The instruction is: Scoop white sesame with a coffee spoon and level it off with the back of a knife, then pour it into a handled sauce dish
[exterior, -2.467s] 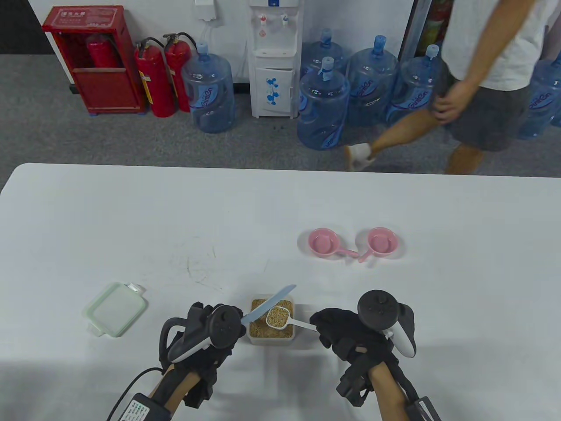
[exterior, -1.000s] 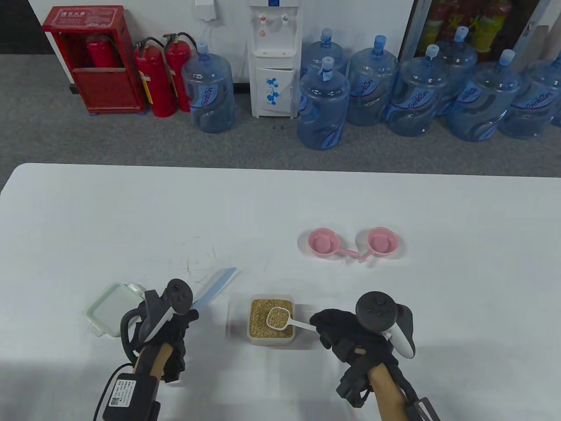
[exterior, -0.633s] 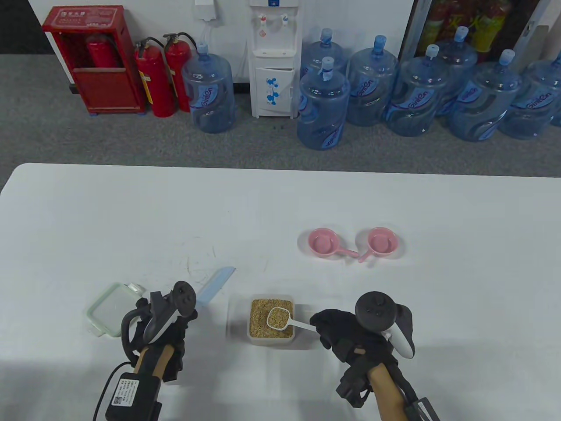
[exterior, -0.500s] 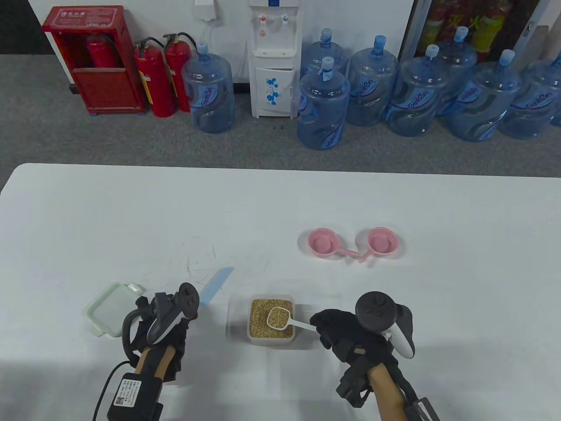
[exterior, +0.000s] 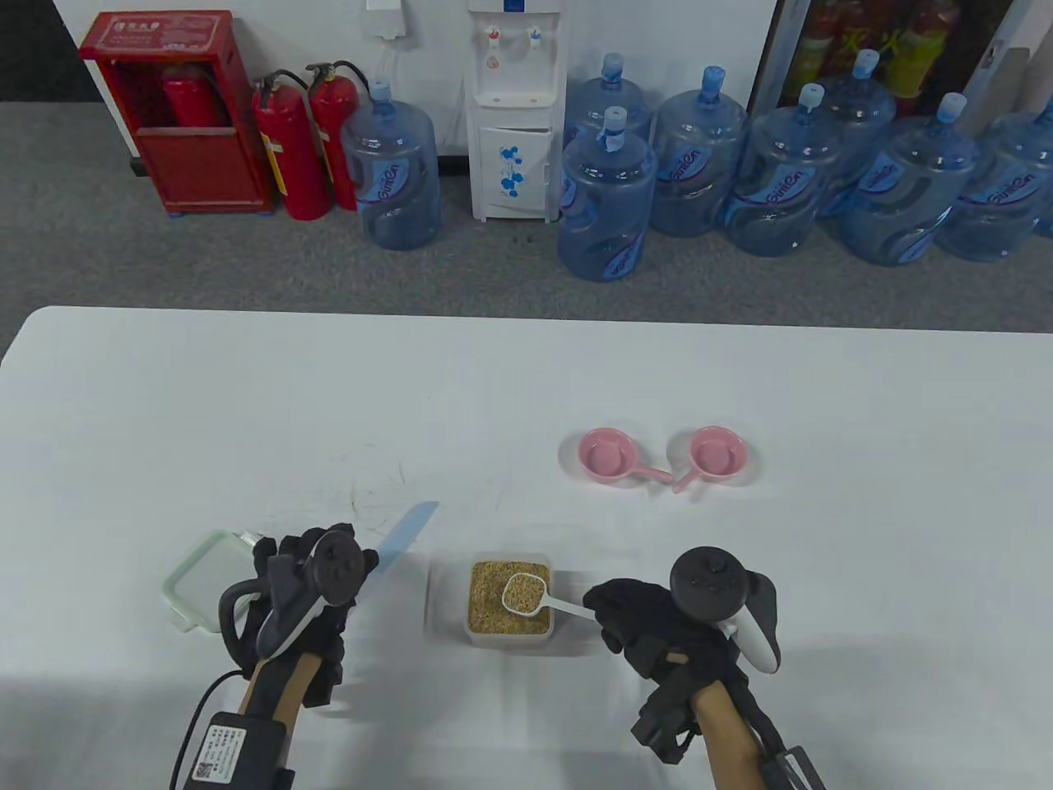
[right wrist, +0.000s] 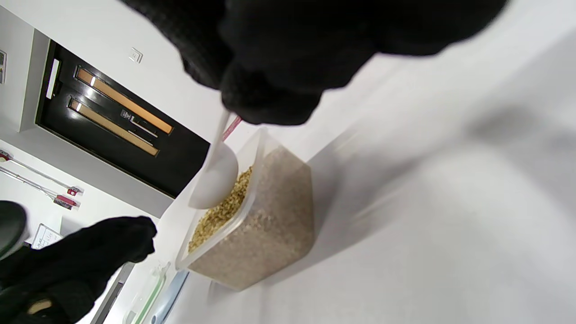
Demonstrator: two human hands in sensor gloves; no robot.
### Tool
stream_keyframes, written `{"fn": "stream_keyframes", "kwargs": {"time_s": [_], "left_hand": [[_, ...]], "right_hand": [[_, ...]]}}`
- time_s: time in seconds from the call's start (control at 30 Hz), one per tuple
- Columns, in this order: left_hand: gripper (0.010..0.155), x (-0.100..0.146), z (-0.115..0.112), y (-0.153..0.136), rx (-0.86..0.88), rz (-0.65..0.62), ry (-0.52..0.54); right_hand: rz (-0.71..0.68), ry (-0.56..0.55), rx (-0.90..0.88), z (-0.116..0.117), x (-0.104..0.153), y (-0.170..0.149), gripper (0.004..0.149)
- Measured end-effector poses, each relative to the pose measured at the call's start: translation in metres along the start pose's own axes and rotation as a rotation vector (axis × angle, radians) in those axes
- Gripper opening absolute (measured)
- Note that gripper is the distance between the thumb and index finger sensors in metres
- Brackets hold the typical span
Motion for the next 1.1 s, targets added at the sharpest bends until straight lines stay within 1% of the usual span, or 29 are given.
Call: {"fn": "stream_keyframes", "kwargs": {"time_s": [0.1, 0.2, 0.27, 0.37, 0.47, 0.53, 0.67, 0.8, 0.97, 1.1], "left_hand": [[0.056, 0.006, 0.009, 0.004, 0.040, -0.060, 0.093], [0.064, 0.008, 0.012, 0.010, 0.056, -0.114, 0.142], [0.067, 0.009, 0.012, 0.014, 0.066, -0.150, 0.161], [0.074, 0.009, 0.008, 0.018, 0.098, -0.173, 0.133], [0.078, 0.008, 0.002, 0.020, 0.127, -0.194, 0.093], [0.078, 0.008, -0.001, 0.021, 0.122, -0.204, 0.066], [0.078, 0.007, -0.004, 0.022, 0.104, -0.214, 0.045], [0.079, 0.006, -0.005, 0.019, 0.102, -0.208, 0.029], [0.078, 0.003, -0.009, 0.013, 0.105, -0.194, 0.002], [0.078, 0.002, -0.011, 0.010, 0.110, -0.192, -0.013]], "right_hand": [[-0.001, 0.001, 0.002, 0.000, 0.000, 0.000, 0.041], [-0.005, -0.011, 0.000, -0.001, 0.000, 0.000, 0.041], [-0.007, -0.017, -0.001, -0.001, 0.000, 0.000, 0.041], [-0.007, -0.025, -0.005, -0.001, 0.000, -0.001, 0.041], [-0.004, -0.028, -0.011, -0.002, 0.001, -0.002, 0.041], [-0.003, -0.031, -0.014, -0.002, 0.001, -0.002, 0.041], [-0.004, -0.038, -0.028, -0.002, 0.001, -0.002, 0.041], [0.008, -0.077, -0.046, -0.006, 0.001, -0.004, 0.041], [0.040, -0.132, -0.093, -0.016, -0.002, -0.009, 0.041], [0.071, -0.196, -0.090, -0.033, -0.010, -0.013, 0.041]]}}
Point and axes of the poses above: the tracker on the back of each hand, its own y axis roughly to the thumb side, its own x axis roughly from the fingertips to the wrist, z = x × y, the point moved 2 cm from there along -x, roughly from the wrist to the fingertips, and after that the axes turned 15 degrees about -z, right-handed, at the moved point
